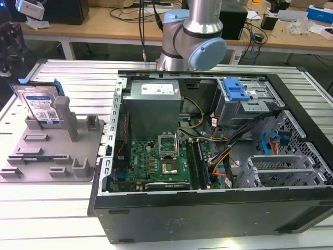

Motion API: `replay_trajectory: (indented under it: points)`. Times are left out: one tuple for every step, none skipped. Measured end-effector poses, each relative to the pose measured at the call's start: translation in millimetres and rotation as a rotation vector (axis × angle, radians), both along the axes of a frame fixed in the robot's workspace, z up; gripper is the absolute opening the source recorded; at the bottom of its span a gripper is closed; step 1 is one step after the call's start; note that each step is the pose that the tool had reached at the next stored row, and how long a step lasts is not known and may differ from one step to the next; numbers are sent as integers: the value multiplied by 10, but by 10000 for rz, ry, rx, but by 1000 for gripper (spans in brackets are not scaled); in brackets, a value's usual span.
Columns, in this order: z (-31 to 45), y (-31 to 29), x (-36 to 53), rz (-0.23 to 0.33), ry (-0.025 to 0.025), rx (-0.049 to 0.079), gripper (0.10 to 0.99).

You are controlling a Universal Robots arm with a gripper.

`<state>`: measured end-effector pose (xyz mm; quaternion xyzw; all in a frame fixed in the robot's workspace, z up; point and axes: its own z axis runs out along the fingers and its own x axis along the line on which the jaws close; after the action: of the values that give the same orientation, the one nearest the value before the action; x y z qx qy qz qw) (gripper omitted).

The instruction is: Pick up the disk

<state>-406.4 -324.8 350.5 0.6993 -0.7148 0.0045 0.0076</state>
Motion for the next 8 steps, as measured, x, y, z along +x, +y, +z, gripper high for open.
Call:
replay_trajectory:
  points:
    - [-10,5,-1,14,3,-1,482]
    - [-24,16,-2,36,3,-1,482]
    - [-34,30,-4,50,3,-1,482]
    - [-44,48,-8,63,3,-1,482]
    - [-50,64,-11,72,2,-1,482]
    - [-64,83,-21,86,0,0,482]
    - [-74,85,-27,95,1,-1,482]
    - [-84,87,-30,103,1,-1,482]
